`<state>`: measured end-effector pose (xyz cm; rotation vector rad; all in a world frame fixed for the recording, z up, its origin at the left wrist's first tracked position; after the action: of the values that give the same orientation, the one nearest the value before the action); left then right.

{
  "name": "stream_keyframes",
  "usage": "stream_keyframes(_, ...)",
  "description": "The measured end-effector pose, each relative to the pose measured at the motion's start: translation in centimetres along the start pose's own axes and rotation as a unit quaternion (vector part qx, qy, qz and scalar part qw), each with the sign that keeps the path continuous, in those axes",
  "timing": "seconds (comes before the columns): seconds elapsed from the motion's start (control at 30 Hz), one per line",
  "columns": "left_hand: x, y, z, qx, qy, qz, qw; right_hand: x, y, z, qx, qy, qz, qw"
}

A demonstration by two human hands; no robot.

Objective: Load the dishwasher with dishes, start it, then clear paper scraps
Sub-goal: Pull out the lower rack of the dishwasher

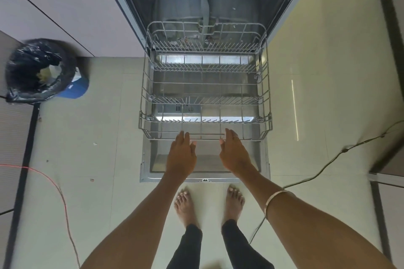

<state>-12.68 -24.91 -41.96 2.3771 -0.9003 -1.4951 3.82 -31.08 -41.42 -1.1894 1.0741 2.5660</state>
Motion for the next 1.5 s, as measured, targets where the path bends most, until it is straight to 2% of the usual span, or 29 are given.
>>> stream_keyframes(0.2,-5.0,3.4,-2.9,-0.009,0.003,0.031,0.999,-4.7,3.7,3.2,-0.022,0.068,0.033,0.997)
stream_keyframes(0.4,-11.7,8.0,-9.0,0.036,-0.023,0.008,0.999,-10.2,9.5,7.7,-0.056,0.163,0.057,0.983)
stream_keyframes(0.67,-18.5,17.8,-14.9,0.026,-0.017,0.054,0.998,-16.1,19.8,12.8,-0.006,0.095,0.082,0.992)
stream_keyframes(0.8,-20.2,20.1,-15.7,0.015,-0.011,0.038,0.999,-18.6,23.4,13.8,-0.015,0.124,0.064,0.99)
stream_keyframes(0.9,-21.6,20.3,-16.8,0.016,-0.031,0.02,0.999,-19.4,23.7,13.7,-0.054,0.188,0.046,0.98)
stream_keyframes(1.03,-21.7,20.6,-17.7,0.011,-0.032,0.042,0.999,-20.1,24.8,13.5,-0.078,0.239,0.049,0.967)
stream_keyframes(1.27,-22.0,20.8,-18.7,0.012,-0.045,0.037,0.998,-22.2,24.9,14.3,-0.095,0.252,0.026,0.963)
stream_keyframes(1.5,-22.6,20.8,-19.3,-0.016,-0.019,0.017,1.0,-22.4,22.9,13.4,-0.109,0.28,0.044,0.953)
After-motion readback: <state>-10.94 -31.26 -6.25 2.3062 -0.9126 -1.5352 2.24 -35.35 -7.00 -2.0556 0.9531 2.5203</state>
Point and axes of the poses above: each hand's wrist, its own y-axis away from the middle knuckle, its own x-axis out of the palm, z = x × y, the point moved 8 cm from there along -y, towards the middle knuckle, and after that the axes turned 2 degrees about x, right-handed, at the moved point
